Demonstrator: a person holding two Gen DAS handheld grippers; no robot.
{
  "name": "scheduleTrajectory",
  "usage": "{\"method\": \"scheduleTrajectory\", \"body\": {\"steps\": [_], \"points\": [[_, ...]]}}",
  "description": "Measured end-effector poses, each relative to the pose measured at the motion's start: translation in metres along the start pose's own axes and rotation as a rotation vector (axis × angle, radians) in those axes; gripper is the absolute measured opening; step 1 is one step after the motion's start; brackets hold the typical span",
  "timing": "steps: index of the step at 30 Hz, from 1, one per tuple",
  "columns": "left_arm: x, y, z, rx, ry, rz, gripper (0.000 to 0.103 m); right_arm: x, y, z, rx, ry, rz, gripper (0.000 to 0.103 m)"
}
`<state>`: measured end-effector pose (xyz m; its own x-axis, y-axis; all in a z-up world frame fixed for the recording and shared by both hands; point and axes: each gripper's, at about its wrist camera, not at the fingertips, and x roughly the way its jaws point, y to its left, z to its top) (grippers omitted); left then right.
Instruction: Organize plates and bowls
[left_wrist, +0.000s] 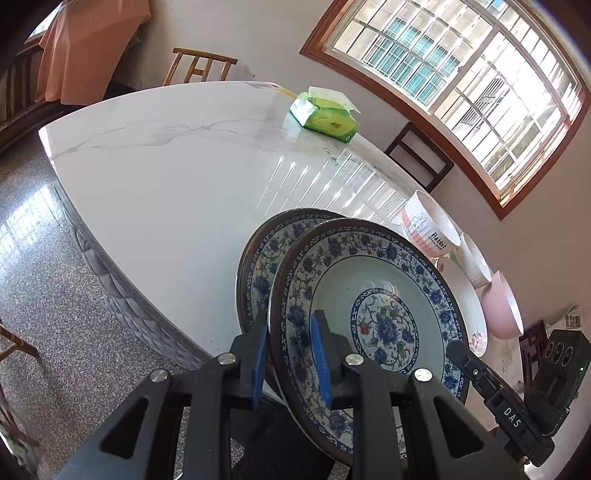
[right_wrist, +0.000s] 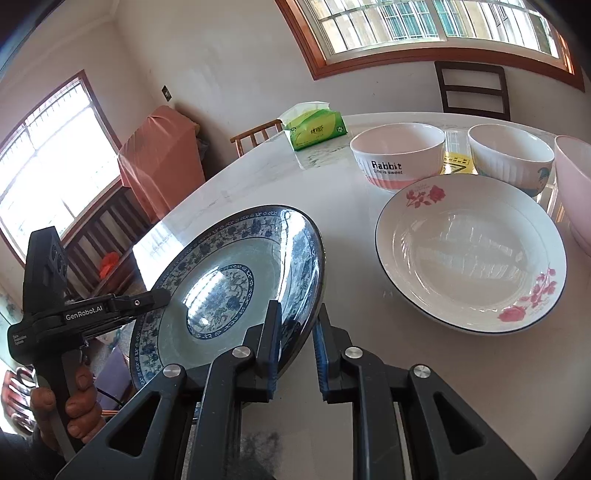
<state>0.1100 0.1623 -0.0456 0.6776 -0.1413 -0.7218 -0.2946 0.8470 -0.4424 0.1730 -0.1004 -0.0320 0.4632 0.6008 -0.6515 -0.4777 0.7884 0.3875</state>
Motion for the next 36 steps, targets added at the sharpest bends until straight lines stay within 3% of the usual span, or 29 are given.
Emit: {"method": "scheduleTrajectory", "body": {"steps": [22, 36], "points": [[0.013, 0.012, 0.019, -0.033, -0.006, -0.018, 0.021, 0.022, 0.017, 0.008, -0.1, -0.022, -0.096, 0.024], [0.014, 0.016, 0.019, -0.038, -0.014, -0.033, 0.024, 0.035, 0.023, 0.012, -0.112, 0.024, -0.118, 0.031]]}}
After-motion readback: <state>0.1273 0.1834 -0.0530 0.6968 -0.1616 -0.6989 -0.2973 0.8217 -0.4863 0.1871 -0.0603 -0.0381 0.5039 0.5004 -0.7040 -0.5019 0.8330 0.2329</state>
